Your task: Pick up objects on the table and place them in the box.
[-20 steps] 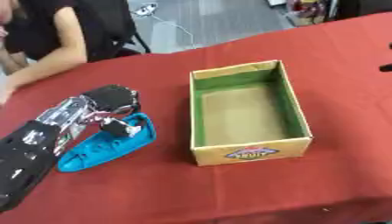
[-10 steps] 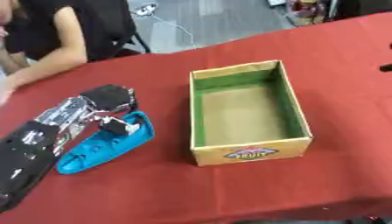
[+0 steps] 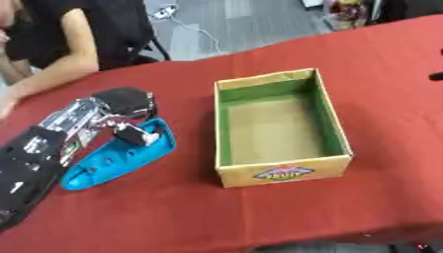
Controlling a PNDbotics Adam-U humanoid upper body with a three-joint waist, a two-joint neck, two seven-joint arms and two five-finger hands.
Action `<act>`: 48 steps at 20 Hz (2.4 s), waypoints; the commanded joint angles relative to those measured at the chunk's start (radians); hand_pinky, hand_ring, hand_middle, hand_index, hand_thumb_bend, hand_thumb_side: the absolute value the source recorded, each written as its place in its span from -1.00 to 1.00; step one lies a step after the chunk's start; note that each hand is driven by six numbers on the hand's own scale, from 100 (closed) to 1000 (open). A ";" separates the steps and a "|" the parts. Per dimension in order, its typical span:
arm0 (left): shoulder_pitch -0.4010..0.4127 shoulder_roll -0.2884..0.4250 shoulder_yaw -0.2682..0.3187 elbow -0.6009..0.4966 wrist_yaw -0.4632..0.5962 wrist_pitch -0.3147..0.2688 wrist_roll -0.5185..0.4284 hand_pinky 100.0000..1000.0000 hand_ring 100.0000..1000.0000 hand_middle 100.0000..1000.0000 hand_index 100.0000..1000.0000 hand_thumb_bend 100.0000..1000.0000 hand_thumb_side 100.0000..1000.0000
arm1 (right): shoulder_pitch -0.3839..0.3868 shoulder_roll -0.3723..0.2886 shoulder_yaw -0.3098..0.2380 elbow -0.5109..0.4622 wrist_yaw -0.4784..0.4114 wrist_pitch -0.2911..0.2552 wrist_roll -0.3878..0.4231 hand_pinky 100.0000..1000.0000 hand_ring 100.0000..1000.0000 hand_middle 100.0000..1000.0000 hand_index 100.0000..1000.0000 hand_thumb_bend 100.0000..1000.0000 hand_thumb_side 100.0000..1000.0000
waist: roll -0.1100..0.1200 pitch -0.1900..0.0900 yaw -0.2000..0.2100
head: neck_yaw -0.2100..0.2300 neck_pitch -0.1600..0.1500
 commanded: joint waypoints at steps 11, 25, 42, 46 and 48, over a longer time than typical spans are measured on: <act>-0.111 0.108 -0.017 -0.106 0.064 -0.034 -0.174 -1.00 -1.00 -1.00 -1.00 -1.00 -0.02 | -0.006 -0.010 0.001 -0.020 0.005 0.002 0.005 0.28 0.79 0.92 1.00 -0.22 1.00 | 0.004 -0.022 0.004 | 0.002 0.001; -0.185 0.117 -0.032 -0.197 0.089 -0.035 -0.246 -1.00 -1.00 -1.00 -1.00 -1.00 -0.04 | -0.002 -0.010 0.003 -0.020 0.006 0.001 0.007 0.28 0.79 0.92 1.00 -0.22 1.00 | 0.008 -0.029 0.003 | 0.002 -0.002; -0.355 -0.025 -0.054 -0.263 0.090 -0.043 -0.289 -1.00 -1.00 -1.00 -1.00 -1.00 -0.08 | -0.002 -0.002 0.006 -0.019 0.004 0.001 0.009 0.28 0.79 0.92 1.00 -0.22 1.00 | 0.007 -0.032 -0.004 | 0.018 -0.005; -0.382 -0.064 -0.069 -0.258 0.089 -0.049 -0.304 -1.00 -1.00 -1.00 -1.00 -1.00 -0.07 | -0.006 0.002 0.007 -0.022 0.003 0.000 0.009 0.28 0.79 0.92 1.00 -0.22 1.00 | 0.008 -0.031 -0.011 | 0.025 -0.008; -0.391 -0.082 -0.076 -0.253 0.087 -0.053 -0.310 -1.00 -1.00 -1.00 -1.00 -1.00 -0.07 | -0.008 0.004 0.007 -0.023 0.003 0.000 0.008 0.28 0.79 0.92 1.00 -0.22 1.00 | 0.009 -0.030 -0.014 | 0.027 -0.009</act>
